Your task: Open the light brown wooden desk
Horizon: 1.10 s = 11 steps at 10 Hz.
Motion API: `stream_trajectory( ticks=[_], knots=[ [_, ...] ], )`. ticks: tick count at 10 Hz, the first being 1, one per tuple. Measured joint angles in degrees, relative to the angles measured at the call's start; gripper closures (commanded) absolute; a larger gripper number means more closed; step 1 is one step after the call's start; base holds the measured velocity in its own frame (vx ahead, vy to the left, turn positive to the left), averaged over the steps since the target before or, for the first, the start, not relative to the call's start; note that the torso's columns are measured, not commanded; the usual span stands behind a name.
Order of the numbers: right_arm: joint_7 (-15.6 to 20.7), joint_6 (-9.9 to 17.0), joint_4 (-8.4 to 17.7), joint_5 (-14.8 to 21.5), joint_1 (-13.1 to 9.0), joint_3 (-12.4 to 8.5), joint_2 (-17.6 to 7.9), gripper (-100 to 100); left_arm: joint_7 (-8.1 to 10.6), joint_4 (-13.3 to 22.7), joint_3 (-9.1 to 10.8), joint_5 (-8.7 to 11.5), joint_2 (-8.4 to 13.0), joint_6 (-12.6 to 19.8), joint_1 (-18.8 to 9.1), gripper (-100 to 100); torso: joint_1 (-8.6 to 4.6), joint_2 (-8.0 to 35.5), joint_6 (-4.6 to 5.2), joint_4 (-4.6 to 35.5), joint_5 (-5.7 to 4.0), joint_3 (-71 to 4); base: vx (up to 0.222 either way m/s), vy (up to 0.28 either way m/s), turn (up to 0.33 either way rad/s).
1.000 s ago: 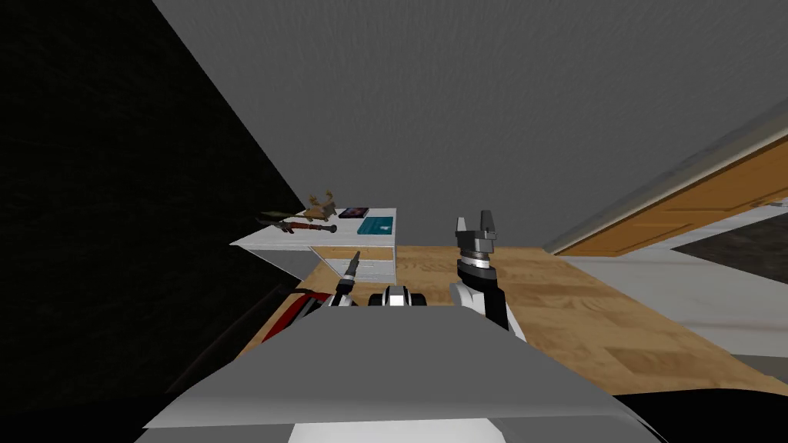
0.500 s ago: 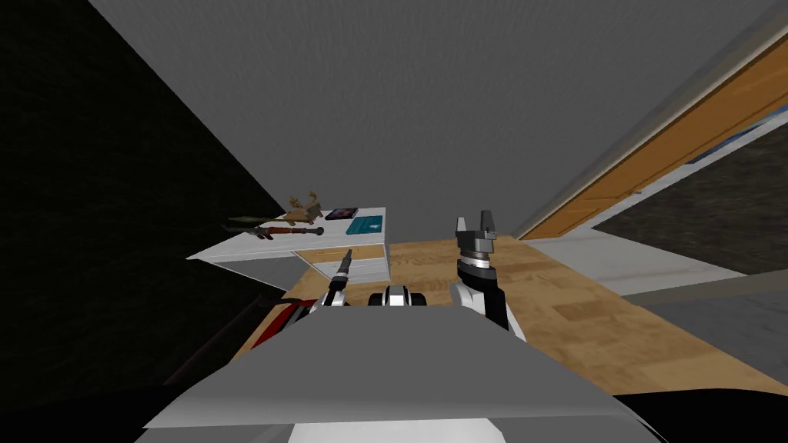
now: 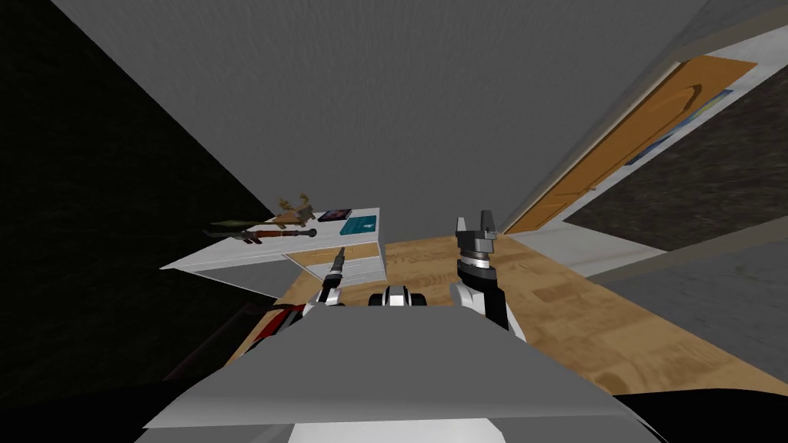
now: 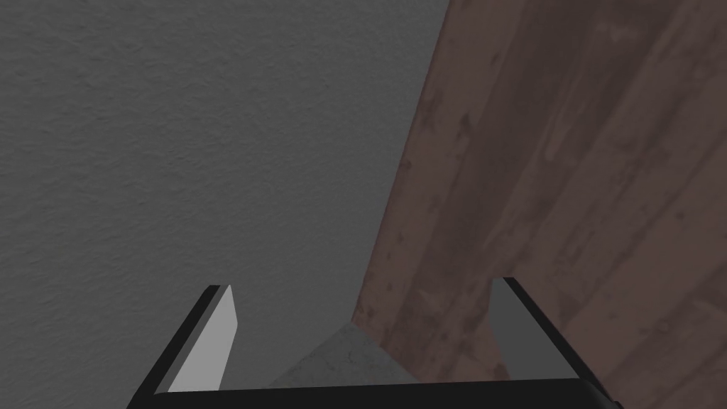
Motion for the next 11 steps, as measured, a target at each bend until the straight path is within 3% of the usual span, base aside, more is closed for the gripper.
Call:
stream_trajectory(
  ticks=[1,2,4,6,7,11],
  knots=[
    [0.0,0.0,0.0,0.0,0.0,0.0,0.0,0,0.16,1.7,0.66,0.3,0.2,-0.4,-1.0,-100,-0.06,0.1,-0.05,0.0,-0.02,0.1,-0.014,-0.014,-0.014],
    [0.0,0.0,0.0,0.0,0.0,0.0,0.0,0,0.12,1.9,0.71,0.3,0.2,-0.6,-1.1,100,0.01,0.1,-0.07,0.0,-0.01,0.1,0.042,0.032,0.28],
    [0.0,0.0,0.0,0.0,0.0,0.0,0.0,0,-0.94,1.1,-1.8,-0.8,-1.6,-1.1,0.3,100,0.43,-0.3,-0.12,-0.2,0.16,-0.2,0.09,0.079,0.28],
    [0.0,0.0,0.0,0.0,0.0,0.0,0.0,0,-1.34,-4.4,-3.84,-1.8,-2.9,1.1,3.7,100,0.06,0.0,-0.05,0.0,0.02,0.0,0.095,0.074,0.272],
    [0.0,0.0,0.0,0.0,0.0,0.0,0.0,0,-1.92,-3.8,-5.46,-2.5,-3.9,0.3,3.9,100,-0.02,0.0,-0.05,0.0,-0.01,0.0,0.094,0.038,0.147],
    [0.0,0.0,0.0,0.0,0.0,0.0,0.0,0,-2.24,-10.8,-8.33,-3.7,-5.3,2.1,7.9,100,-0.01,0.1,-0.02,0.0,0.0,0.1,0.046,0.033,0.15]
  ],
)
